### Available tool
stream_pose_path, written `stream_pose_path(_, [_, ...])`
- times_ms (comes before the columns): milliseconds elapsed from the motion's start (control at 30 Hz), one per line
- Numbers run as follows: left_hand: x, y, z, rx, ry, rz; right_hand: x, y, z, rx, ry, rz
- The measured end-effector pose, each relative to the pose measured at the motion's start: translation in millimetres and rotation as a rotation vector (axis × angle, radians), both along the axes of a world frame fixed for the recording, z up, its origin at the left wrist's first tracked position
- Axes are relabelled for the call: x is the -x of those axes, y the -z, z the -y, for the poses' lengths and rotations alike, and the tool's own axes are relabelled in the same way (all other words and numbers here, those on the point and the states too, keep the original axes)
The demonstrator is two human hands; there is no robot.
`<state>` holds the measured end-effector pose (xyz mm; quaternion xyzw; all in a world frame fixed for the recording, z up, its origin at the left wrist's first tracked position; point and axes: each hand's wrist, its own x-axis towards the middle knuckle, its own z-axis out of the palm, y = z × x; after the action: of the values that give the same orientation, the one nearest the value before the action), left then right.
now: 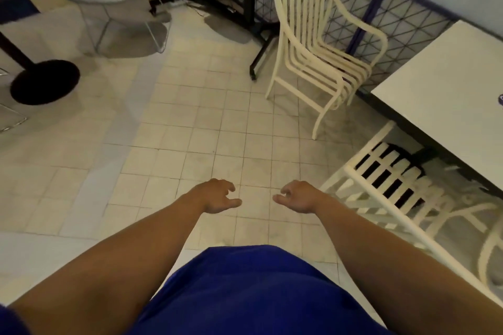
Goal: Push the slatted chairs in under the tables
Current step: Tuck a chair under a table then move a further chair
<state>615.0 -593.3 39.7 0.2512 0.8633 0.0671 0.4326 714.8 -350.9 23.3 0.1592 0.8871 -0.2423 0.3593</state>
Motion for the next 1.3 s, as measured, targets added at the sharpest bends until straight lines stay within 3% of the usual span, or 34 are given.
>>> stream_pose_path(233, [93.3, -7.8, 56.9, -0.001, -0.034, -0.005, 99.3, -7.0, 52.4, 0.044, 0.003, -0.023])
stream_pose_path(533, [215.6, 9.2, 60.4, 0.015, -0.009, 0.026, 231.7, 8.8, 57.7, 0.081, -0.007, 0.004])
stream_pose_path(933, [475.0, -10.7, 38.1, 0.009, -0.127, 0.006, 477.4, 6.3, 11.1, 0.119, 0.052, 0.004])
stream_pose_path(1300, [728.5, -1.1, -45.4, 0.010, 0.173, -0.012, 666.4, 10.9, -28.5, 0.094, 0.330, -0.069])
